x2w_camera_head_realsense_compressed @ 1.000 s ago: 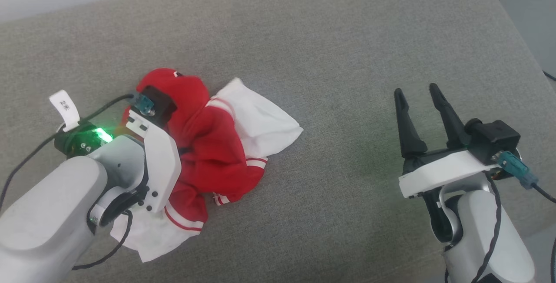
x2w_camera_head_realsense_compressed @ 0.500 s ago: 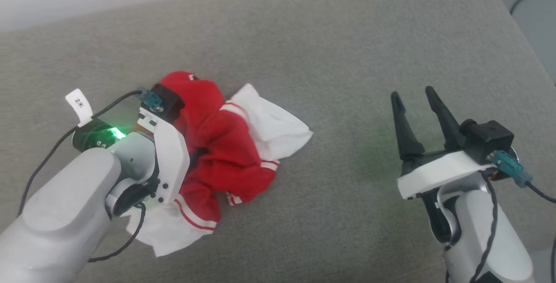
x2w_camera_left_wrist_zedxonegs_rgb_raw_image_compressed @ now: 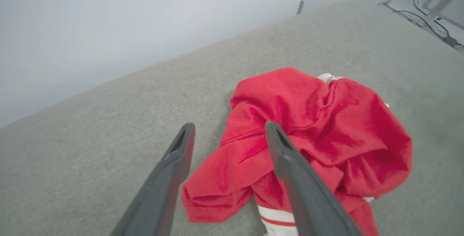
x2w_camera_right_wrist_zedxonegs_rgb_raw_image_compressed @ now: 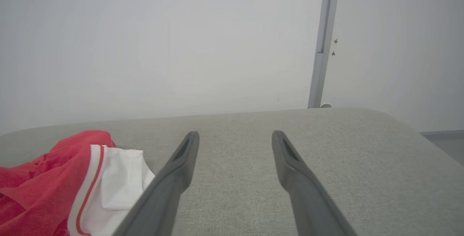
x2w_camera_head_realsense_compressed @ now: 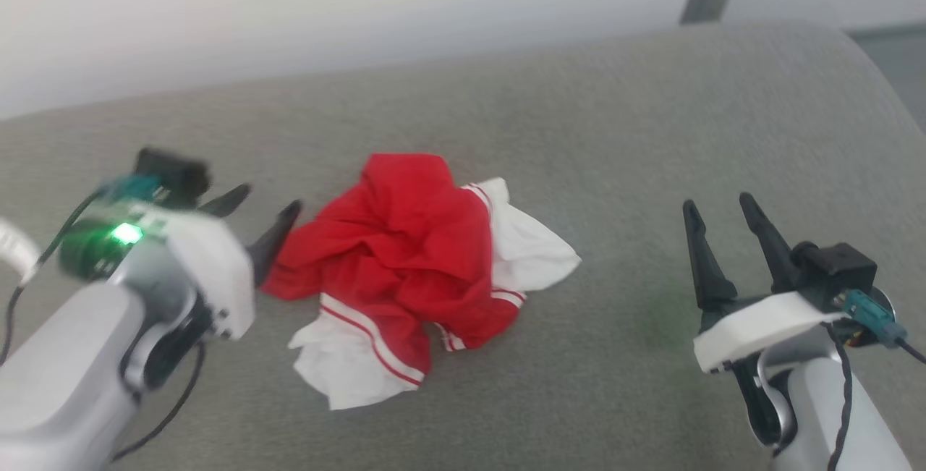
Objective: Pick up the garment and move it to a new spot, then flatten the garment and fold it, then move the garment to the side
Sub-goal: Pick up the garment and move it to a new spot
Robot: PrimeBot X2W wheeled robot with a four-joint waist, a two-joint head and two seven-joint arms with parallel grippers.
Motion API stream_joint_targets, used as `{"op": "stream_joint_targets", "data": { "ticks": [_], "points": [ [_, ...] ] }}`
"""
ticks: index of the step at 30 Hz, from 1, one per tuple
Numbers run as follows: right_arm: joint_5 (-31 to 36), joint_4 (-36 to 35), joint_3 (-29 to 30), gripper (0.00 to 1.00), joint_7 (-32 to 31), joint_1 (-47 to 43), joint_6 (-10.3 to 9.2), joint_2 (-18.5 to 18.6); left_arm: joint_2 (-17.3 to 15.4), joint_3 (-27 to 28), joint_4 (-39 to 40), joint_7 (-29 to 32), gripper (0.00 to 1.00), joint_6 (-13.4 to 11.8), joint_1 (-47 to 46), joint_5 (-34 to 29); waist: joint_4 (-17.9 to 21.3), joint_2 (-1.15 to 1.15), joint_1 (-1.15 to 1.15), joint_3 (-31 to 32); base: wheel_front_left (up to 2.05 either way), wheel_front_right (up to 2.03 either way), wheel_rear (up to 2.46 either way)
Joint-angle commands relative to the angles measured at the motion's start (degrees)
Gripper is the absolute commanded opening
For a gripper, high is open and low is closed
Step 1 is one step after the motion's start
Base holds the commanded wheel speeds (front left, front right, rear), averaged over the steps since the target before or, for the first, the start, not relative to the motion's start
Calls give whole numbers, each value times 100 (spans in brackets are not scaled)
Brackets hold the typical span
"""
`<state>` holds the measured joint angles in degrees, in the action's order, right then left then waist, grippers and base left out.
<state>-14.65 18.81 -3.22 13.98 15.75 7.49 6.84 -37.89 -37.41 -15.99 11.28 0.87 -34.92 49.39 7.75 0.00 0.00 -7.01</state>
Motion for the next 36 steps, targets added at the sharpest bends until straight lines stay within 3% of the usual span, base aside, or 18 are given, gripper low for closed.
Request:
{"op": "stream_joint_targets", "data": {
  "ticks": [1,9,13,18,22,36],
  "points": [
    [-19,-27,22,100,-30,-105,0,29,-85,90,70,-201,100,-82,231,1,-262,0,0,280,0,0,0],
    [-11,-197,253,100,-160,-489,0,110,-509,720,437,-1486,100,-542,1400,178,-615,0,0,676,0,0,0],
    [10,-318,363,100,-204,-625,0,130,-585,1013,592,-2144,100,-747,1990,275,-722,0,0,740,0,0,0],
    [62,-432,501,100,-242,-739,0,106,-615,1348,717,-2511,100,-855,2634,412,-824,0,0,753,0,0,0],
    [79,-514,588,100,-266,-781,0,80,-554,1698,766,-2622,100,-854,3027,480,-887,0,0,763,0,0,0],
    [115,-603,784,100,-287,-931,0,-16,-97,2593,770,-2651,100,-450,3604,123,-1013,0,0,775,0,0,0]
  ]
}}
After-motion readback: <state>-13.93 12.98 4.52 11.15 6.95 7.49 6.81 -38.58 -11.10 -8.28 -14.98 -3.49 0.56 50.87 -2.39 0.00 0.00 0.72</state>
